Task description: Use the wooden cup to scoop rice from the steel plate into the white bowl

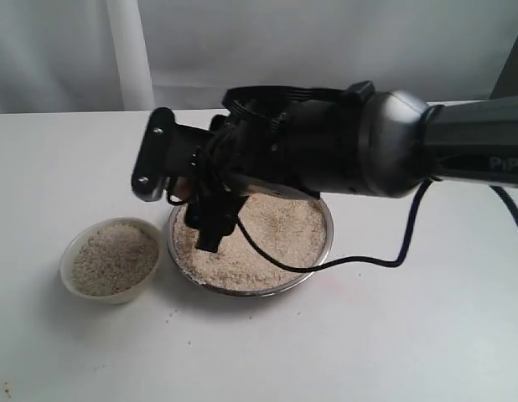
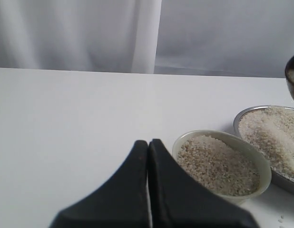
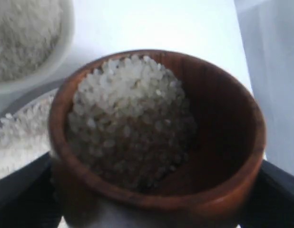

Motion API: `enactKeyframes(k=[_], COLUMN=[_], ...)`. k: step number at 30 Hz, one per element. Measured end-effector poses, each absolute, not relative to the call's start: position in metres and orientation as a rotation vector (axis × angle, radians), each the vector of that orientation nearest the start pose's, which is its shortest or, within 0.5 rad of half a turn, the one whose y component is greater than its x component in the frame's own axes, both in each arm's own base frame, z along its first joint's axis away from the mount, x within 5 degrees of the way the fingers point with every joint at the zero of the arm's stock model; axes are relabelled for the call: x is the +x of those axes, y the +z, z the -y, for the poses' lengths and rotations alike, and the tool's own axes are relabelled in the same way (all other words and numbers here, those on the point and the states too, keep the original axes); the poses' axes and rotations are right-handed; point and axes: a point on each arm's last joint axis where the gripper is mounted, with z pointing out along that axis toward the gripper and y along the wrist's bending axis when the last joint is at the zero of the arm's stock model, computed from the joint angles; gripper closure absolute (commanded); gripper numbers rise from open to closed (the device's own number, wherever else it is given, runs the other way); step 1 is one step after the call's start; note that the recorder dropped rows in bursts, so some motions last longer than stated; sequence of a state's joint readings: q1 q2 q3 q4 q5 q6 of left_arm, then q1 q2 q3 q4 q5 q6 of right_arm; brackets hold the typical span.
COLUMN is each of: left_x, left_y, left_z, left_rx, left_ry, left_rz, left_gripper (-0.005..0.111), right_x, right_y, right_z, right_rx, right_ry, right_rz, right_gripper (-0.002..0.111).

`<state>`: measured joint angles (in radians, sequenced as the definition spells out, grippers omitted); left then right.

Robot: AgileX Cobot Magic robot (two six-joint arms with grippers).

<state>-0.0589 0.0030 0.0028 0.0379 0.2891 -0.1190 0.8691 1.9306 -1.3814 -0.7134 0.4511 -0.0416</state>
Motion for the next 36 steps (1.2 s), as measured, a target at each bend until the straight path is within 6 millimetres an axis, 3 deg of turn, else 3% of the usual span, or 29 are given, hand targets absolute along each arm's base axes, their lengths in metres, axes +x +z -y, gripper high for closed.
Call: enactKeyframes(k=[4, 6, 12, 23, 36], left_x=[0.055, 0.055, 0.055, 0.055, 0.055], left_y=[0.186, 0.186, 0.186, 0.186, 0.186], left_z=[0.002, 0.002, 0.002, 0.002, 0.002], left_rx=[-0.029, -0.029, -0.029, -0.029, -0.029], left_ry=[-0.092, -0.092, -0.092, -0.092, -0.092], left_rz=[-1.779, -1.779, -1.779, -1.779, -1.779], left_gripper=[0.107, 0.107, 0.107, 0.107, 0.107], right_x=[0.287, 0.289, 0.291, 0.270, 0.273], right_y=[0.233, 0.227, 0.190, 0.165, 0.155], right_z=[-0.355, -0.376, -0.403, -0.426, -0.426], right_rx=[-1.649, -1.703, -1.870, -1.993, -2.039], right_ry=[-0.314, -0.432, -0.782, -1.020, -1.210], right_rz=[-1.615, -1.574, -1.420, -1.111, -0.974], right_gripper=[0.108, 0.108, 0.108, 0.108, 0.108])
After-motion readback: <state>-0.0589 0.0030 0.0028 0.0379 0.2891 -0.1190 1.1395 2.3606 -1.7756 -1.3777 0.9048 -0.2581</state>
